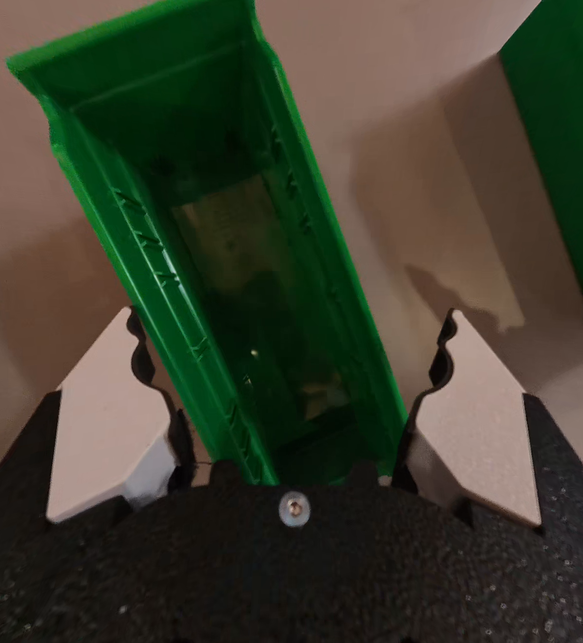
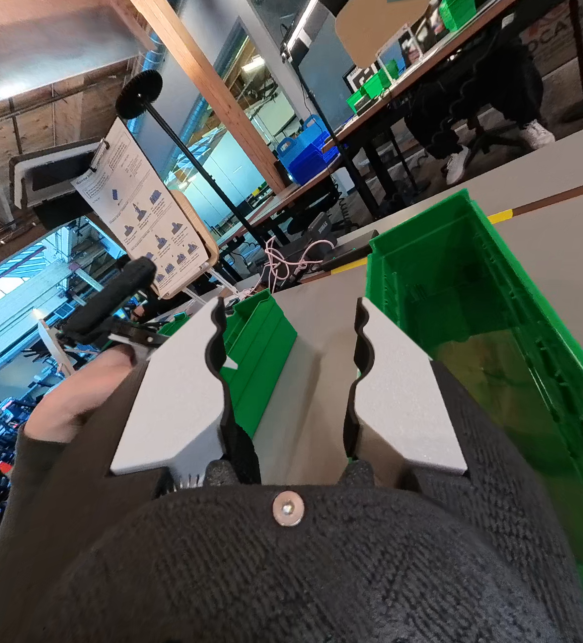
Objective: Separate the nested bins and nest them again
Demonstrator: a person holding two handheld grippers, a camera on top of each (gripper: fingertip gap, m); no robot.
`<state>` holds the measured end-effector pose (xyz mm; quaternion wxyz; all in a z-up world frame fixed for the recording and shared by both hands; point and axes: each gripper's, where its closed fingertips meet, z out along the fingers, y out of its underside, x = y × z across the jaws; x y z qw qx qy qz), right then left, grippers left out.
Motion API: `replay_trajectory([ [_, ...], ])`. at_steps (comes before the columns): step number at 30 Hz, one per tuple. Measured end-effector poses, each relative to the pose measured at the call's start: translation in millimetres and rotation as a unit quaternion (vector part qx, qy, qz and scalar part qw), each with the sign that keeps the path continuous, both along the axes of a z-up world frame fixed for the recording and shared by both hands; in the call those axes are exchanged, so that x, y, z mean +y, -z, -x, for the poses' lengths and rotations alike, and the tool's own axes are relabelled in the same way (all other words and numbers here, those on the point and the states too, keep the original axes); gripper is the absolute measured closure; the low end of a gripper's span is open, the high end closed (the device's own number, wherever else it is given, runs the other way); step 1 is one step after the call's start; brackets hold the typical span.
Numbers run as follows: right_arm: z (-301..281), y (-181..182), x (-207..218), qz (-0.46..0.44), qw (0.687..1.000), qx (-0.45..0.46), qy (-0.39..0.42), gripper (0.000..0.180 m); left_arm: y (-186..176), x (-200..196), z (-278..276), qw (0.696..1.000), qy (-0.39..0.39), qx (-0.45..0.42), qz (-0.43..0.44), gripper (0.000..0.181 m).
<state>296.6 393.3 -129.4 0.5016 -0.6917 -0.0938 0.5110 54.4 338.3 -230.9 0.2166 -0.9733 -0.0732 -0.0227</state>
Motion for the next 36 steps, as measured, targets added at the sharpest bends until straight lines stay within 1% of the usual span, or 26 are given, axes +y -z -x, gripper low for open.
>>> replay_trajectory([
  [3, 0, 1, 0, 0.002, 1.0, -0.002, -0.001, 0.105, 21, -21, 7, 0.996, 0.031, 0.05, 0.071, 0.021],
  [4, -1, 1, 0, 0.003, 1.0, -0.001, -0.001, 0.105, 25, -24, 1, 0.996, 0.038, 0.03, 0.073, 0.021],
  [8, -3, 0, 1, 0.003, 1.0, 0.006, 0.001, 0.105, 27, -27, 4, 0.998, 0.053, 0.004, 0.04, 0.022],
  [10, -2, 1, 0, 0.005, 1.0, 0.006, -0.002, 0.105, 23, -23, 10, 0.997, 0.082, -0.004, -0.008, 0.032],
  [13, -3, -1, 0, 0.004, 1.0, 0.011, -0.004, 0.105, 17, -37, 25, 0.99, 0.133, -0.007, -0.041, 0.047],
  [15, -3, -3, -1, 0.0, 1.0, 0.013, -0.004, 0.105, 11, -47, 41, 0.987, 0.145, 0.0, -0.072, 0.06],
  [17, -3, -3, 0, 0.0, 1.0, 0.013, -0.002, 0.105, 7, -60, 56, 0.986, 0.139, -0.017, -0.094, 0.066],
  [19, -3, -2, 0, 0.004, 1.0, 0.014, -0.003, 0.105, -5, -73, 69, 0.982, 0.132, -0.046, -0.13, 0.069],
  [22, -3, -1, 1, 0.005, 1.0, 0.01, 0.001, 0.105, -36, -96, 93, 0.974, 0.116, -0.069, -0.179, 0.07],
  [24, -2, 0, 1, 0.005, 1.0, 0.005, 0.002, 0.105, -61, -114, 114, 0.974, 0.105, -0.051, -0.195, 0.069],
  [26, -1, 1, 1, 0.006, 1.0, 0.001, 0.003, 0.105, -86, -131, 141, 0.975, 0.097, -0.013, -0.201, 0.068],
  [29, -1, 2, 2, 0.007, 1.0, -0.004, 0.007, 0.105, -118, -149, 184, 0.976, 0.105, 0.047, -0.185, 0.064],
  [33, -2, 4, 3, 0.007, 1.0, -0.014, 0.017, 0.105, -145, -158, 236, 0.978, 0.111, 0.08, -0.157, 0.064],
  [36, -6, 7, 7, 0.008, 0.999, -0.021, 0.031, 0.105, -156, -155, 269, 0.975, 0.131, 0.094, -0.154, 0.064],
])
